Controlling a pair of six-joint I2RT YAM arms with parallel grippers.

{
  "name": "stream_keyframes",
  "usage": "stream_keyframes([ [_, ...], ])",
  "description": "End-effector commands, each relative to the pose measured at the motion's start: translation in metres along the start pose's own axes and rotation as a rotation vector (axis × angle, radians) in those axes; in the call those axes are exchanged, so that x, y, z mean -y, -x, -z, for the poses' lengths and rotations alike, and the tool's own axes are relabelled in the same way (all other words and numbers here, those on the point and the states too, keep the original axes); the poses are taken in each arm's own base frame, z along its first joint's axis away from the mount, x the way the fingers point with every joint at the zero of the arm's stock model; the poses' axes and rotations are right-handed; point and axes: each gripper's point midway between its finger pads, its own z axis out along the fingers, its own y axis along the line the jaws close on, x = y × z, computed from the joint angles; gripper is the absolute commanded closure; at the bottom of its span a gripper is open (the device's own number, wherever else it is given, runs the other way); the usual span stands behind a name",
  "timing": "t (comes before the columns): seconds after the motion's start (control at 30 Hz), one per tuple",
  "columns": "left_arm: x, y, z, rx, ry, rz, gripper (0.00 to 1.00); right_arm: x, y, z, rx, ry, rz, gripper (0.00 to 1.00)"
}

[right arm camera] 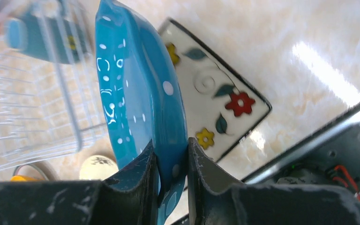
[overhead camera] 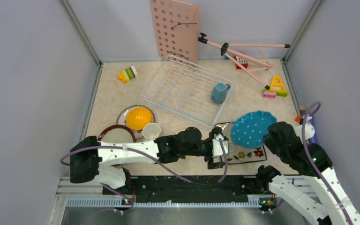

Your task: Load the mixed dishes into the dish rack

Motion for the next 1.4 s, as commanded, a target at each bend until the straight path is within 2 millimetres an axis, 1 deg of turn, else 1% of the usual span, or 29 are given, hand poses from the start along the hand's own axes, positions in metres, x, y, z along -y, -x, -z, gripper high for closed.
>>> stream_keyframes([
  [0.0,-0.021,0.035,0.023,0.058,0.175,0.321,0.02,-0.059,0.098,0.056,0.324,0.226,-0.04,1.0],
  [0.07,-0.031,0.033,0.036,0.028,0.252,0.412,0.02,-0.078,0.119,0.076,0.406,0.318,0.046,1.0],
  [0.1,-0.042,0.028,0.044,0.01,0.329,0.455,0.02,-0.087,0.126,0.085,0.437,0.375,0.091,1.0],
  [0.17,-0.051,0.022,0.059,-0.01,0.409,0.507,0.02,-0.109,0.134,0.102,0.49,0.506,0.154,1.0],
  [0.27,-0.063,0.018,0.082,0.011,0.505,0.583,0.02,-0.137,0.137,0.113,0.537,0.619,0.233,1.0],
  [0.33,-0.074,0.017,0.096,0.043,0.539,0.654,0.01,-0.158,0.136,0.112,0.54,0.649,0.279,1.0],
  [0.4,-0.084,0.004,0.113,0.031,0.574,0.73,0.02,-0.184,0.133,0.108,0.539,0.675,0.343,1.0],
  [0.43,-0.092,-0.002,0.123,0.03,0.629,0.745,0.02,-0.203,0.132,0.111,0.55,0.723,0.396,1.0],
  [0.5,-0.108,-0.018,0.148,0.0,0.789,0.744,0.03,-0.241,0.121,0.117,0.571,0.851,0.531,1.0],
  [0.57,-0.116,-0.032,0.168,-0.028,0.895,0.734,0.03,-0.268,0.12,0.11,0.6,0.883,0.544,1.0],
  [0.63,-0.12,-0.047,0.182,-0.046,0.942,0.74,0.04,-0.289,0.124,0.094,0.633,0.846,0.554,1.0],
  [0.67,-0.121,-0.052,0.189,-0.049,0.969,0.731,0.06,-0.3,0.125,0.087,0.65,0.833,0.593,1.0],
  [0.73,-0.123,-0.061,0.2,-0.066,1.022,0.704,0.07,-0.326,0.118,0.068,0.676,0.821,0.726,1.0],
  [0.83,-0.123,-0.072,0.212,-0.057,1.085,0.69,0.07,-0.357,0.114,0.049,0.752,0.833,0.816,1.0],
  [0.93,-0.124,-0.077,0.219,-0.051,1.114,0.656,0.08,-0.376,0.117,0.042,0.884,0.866,0.838,1.0],
  [1.07,-0.128,-0.081,0.231,-0.044,1.18,0.617,0.09,-0.404,0.112,0.018,0.902,0.916,0.921,1.0],
  [1.13,-0.131,-0.087,0.238,-0.037,1.231,0.603,0.09,-0.417,0.112,0.014,0.96,0.939,0.951,1.0],
  [1.17,-0.133,-0.088,0.239,-0.019,1.247,0.597,0.09,-0.423,0.112,0.01,0.985,0.937,0.968,1.0],
  [1.23,-0.133,-0.096,0.24,-0.019,1.266,0.587,0.08,-0.435,0.114,0.003,1.023,0.928,1.0,1.0],
  [1.37,-0.135,-0.107,0.236,-0.043,1.291,0.574,0.08,-0.455,0.115,-0.019,1.038,0.939,1.026,1.0],
])
